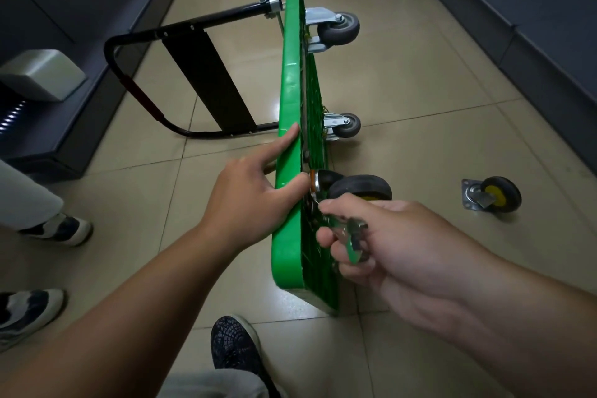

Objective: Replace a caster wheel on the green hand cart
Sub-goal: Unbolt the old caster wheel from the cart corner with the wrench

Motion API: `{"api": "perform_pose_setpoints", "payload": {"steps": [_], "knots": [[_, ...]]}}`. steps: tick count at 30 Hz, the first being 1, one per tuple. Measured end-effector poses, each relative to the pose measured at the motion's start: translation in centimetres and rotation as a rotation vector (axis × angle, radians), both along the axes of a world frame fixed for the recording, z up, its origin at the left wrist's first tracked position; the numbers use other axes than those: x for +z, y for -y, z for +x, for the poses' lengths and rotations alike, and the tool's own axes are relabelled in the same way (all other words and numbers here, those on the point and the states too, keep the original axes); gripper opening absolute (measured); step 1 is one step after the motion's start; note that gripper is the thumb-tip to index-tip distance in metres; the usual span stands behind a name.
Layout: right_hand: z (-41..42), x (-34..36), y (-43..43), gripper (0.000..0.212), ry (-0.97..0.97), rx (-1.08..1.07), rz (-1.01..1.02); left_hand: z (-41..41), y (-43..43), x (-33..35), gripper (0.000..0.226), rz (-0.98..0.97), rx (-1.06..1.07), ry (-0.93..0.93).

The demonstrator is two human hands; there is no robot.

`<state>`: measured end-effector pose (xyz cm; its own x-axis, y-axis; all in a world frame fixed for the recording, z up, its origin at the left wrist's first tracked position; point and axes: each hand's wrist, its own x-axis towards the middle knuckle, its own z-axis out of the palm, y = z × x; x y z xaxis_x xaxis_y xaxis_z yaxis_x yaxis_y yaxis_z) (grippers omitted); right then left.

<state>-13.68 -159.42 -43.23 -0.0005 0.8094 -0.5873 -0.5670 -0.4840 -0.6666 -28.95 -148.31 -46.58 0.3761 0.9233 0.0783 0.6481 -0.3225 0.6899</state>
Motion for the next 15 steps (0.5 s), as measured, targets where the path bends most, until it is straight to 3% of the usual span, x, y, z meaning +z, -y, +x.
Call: {"api": "perform_pose_setpoints", "payload": {"steps": [7,9,12,15], "knots": [[-0.2,0.1,-1.3,0.02,0.115,0.059,0.009,-0.1,-0.1,-0.2,0.076,0.018,-0.014,0.001],[-0.6,-0.7,-0.6,0.027,0.174,0.067,0.047,-0.1,-0.1,-0.3,0.075,0.006,-0.013,0.01],[-1.0,-1.8,0.5,0.013,0.269,0.069,0.107,-0.2,-0.2,-0.4,0.074,0.001,-0.014,0.008],[-1.4,-3.0,1.5,0.022,0.24,0.071,0.209,-0.3,-0.3,-0.4,0.074,-0.009,-0.004,0.011]]}}
